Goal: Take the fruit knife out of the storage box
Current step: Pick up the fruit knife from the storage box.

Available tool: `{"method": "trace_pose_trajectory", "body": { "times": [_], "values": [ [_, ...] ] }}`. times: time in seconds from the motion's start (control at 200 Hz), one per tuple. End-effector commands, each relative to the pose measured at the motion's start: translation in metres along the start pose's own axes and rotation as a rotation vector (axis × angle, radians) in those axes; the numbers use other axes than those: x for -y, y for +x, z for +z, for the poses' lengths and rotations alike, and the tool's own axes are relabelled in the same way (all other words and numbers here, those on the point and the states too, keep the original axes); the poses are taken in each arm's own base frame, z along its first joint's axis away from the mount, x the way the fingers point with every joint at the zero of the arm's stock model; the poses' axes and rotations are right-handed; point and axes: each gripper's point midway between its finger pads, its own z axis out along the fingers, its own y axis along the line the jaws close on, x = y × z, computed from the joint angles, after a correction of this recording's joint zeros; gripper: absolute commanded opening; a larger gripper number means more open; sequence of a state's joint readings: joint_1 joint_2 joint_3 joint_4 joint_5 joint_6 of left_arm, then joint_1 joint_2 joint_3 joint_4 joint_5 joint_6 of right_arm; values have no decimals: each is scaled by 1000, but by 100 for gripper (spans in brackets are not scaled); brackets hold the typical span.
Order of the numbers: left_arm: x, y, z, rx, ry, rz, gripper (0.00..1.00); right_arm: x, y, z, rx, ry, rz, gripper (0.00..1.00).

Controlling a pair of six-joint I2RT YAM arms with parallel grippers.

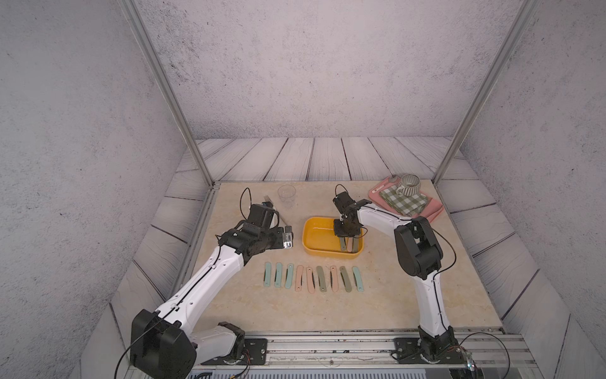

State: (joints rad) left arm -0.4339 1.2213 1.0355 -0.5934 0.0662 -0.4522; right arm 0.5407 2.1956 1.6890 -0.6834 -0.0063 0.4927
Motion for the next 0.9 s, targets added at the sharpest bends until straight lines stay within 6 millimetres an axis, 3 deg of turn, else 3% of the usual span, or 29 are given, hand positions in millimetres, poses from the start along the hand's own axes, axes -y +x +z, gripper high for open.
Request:
{"method": "trace_pose_trajectory", "body": {
  "times": [0.0, 0.896],
  "values": [
    [3, -5, 0, 8, 11, 6, 99, 5, 14, 6, -44, 30, -23, 13],
    [-2, 2, 6, -1, -1, -10, 99, -14, -10, -40, 60, -1, -74, 12]
  ]
}}
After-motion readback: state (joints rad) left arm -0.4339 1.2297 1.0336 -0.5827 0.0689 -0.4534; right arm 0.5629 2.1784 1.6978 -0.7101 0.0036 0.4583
